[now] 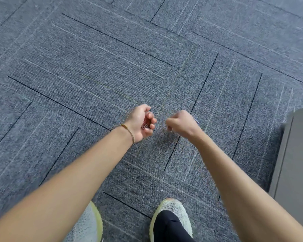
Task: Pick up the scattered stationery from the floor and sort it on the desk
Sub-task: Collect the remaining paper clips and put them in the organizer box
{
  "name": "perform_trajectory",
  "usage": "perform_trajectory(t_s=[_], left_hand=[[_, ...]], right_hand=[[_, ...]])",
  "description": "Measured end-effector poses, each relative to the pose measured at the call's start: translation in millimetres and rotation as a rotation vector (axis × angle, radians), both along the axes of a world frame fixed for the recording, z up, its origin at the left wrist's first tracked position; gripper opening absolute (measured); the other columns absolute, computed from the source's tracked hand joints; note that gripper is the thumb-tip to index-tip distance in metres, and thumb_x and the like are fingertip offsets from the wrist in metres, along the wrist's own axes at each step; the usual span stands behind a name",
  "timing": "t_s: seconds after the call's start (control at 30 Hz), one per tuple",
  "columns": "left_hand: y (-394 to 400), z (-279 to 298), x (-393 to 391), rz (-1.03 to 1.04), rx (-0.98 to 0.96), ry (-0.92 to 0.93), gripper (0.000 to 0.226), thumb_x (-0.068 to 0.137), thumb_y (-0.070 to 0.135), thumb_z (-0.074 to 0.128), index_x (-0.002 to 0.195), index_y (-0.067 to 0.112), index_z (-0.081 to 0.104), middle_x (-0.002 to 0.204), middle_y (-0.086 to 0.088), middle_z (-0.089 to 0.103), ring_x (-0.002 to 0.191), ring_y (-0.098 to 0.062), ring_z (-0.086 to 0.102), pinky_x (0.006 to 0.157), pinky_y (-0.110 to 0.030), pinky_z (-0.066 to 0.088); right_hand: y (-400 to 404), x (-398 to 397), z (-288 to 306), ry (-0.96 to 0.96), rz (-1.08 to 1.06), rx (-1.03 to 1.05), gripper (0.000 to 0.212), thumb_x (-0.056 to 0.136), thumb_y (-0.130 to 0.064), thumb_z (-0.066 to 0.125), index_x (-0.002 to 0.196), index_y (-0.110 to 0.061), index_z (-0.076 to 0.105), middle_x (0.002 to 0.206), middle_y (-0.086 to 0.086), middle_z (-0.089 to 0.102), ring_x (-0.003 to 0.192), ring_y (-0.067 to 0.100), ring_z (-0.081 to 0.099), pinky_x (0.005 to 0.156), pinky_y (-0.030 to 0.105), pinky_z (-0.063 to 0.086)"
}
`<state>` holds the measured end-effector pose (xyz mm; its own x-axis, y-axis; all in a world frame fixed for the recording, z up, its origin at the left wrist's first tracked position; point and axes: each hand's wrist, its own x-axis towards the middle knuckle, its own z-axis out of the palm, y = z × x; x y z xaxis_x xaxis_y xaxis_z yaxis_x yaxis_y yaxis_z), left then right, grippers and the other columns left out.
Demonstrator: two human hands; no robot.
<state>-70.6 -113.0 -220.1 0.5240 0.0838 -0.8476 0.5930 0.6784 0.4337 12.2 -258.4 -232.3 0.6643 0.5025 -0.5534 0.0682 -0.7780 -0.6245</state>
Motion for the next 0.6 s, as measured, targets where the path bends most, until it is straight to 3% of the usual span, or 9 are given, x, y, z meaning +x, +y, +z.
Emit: perform_trajectory(t_s=[0.07, 0.13, 0.2, 0.3, 0.4, 0.47, 0.53, 0.6], left_hand=[[-5, 1, 3, -0.072, 0.043, -0.051, 0.040, 0.100, 0.025, 0.038, 0.061, 0.019, 0.044, 0.061, 0.000, 0.049, 0.050, -0.012, 0.041, 0.039, -0.020, 0.027], [-10, 0, 6, -0.154, 0.077, -0.091, 0.037, 0.104, 0.027, 0.038, 0.072, 0.016, 0.053, 0.062, 0.002, 0.048, 0.051, -0.011, 0.043, 0.044, -0.021, 0.031], [-19, -3, 9, -0.228, 0.100, -0.122, 0.030, 0.105, 0.025, 0.038, 0.088, 0.012, 0.059, 0.062, 0.003, 0.049, 0.052, -0.010, 0.044, 0.045, -0.021, 0.032], [-36, -7, 19, -0.368, 0.218, -0.136, 0.023, 0.103, 0.014, 0.038, 0.103, 0.009, 0.060, 0.064, 0.003, 0.051, 0.051, -0.009, 0.044, 0.046, -0.023, 0.032], [-58, -8, 36, -0.562, 0.497, -0.166, 0.028, 0.096, 0.030, 0.041, 0.084, 0.013, 0.060, 0.062, 0.003, 0.050, 0.051, -0.013, 0.041, 0.049, -0.027, 0.032], [-71, -11, 47, -0.762, 0.913, -0.219, 0.034, 0.090, 0.048, 0.047, 0.071, 0.020, 0.053, 0.062, 0.005, 0.053, 0.057, -0.015, 0.046, 0.055, -0.028, 0.035], [-82, -14, 55, -0.980, 1.331, -0.227, 0.042, 0.087, 0.063, 0.050, 0.077, 0.022, 0.053, 0.071, 0.005, 0.061, 0.067, -0.017, 0.057, 0.061, -0.029, 0.045], [-90, -16, 63, -1.149, 1.581, -0.245, 0.054, 0.083, 0.075, 0.047, 0.092, 0.022, 0.053, 0.079, 0.005, 0.061, 0.078, -0.022, 0.063, 0.066, -0.032, 0.047]], right_hand=[[-26, 4, 10, 0.370, -0.194, 0.425, 0.032, 0.084, -0.008, 0.054, 0.053, -0.016, 0.056, 0.050, 0.000, 0.038, 0.042, 0.013, 0.029, 0.043, 0.023, 0.023], [-45, 2, 30, 0.594, -0.284, 0.743, 0.023, 0.078, -0.010, 0.050, 0.054, -0.013, 0.051, 0.047, -0.002, 0.030, 0.042, 0.012, 0.021, 0.043, 0.021, 0.015], [-56, -3, 50, 0.743, -0.294, 0.974, 0.014, 0.071, -0.016, 0.047, 0.059, -0.010, 0.053, 0.047, -0.003, 0.025, 0.043, 0.010, 0.019, 0.045, 0.019, 0.015], [-70, -7, 74, 0.786, -0.327, 1.189, 0.029, 0.077, -0.019, 0.029, 0.062, -0.006, 0.051, 0.051, 0.001, 0.023, 0.044, 0.010, 0.022, 0.045, 0.019, 0.017], [-76, -4, 79, 0.766, -0.436, 1.271, 0.032, 0.084, -0.022, 0.026, 0.063, -0.007, 0.045, 0.054, 0.002, 0.026, 0.045, 0.012, 0.021, 0.043, 0.022, 0.015], [-79, 1, 76, 0.723, -0.514, 1.217, 0.030, 0.088, -0.020, 0.030, 0.061, -0.011, 0.040, 0.054, 0.001, 0.028, 0.044, 0.013, 0.020, 0.041, 0.023, 0.014], [-85, 5, 70, 0.650, -0.624, 1.098, 0.038, 0.096, -0.022, 0.034, 0.059, -0.016, 0.035, 0.050, -0.002, 0.028, 0.043, 0.012, 0.018, 0.039, 0.023, 0.013], [-91, 7, 64, 0.586, -0.704, 0.975, 0.045, 0.101, -0.026, 0.039, 0.058, -0.018, 0.032, 0.049, -0.002, 0.026, 0.042, 0.012, 0.016, 0.040, 0.025, 0.011]])
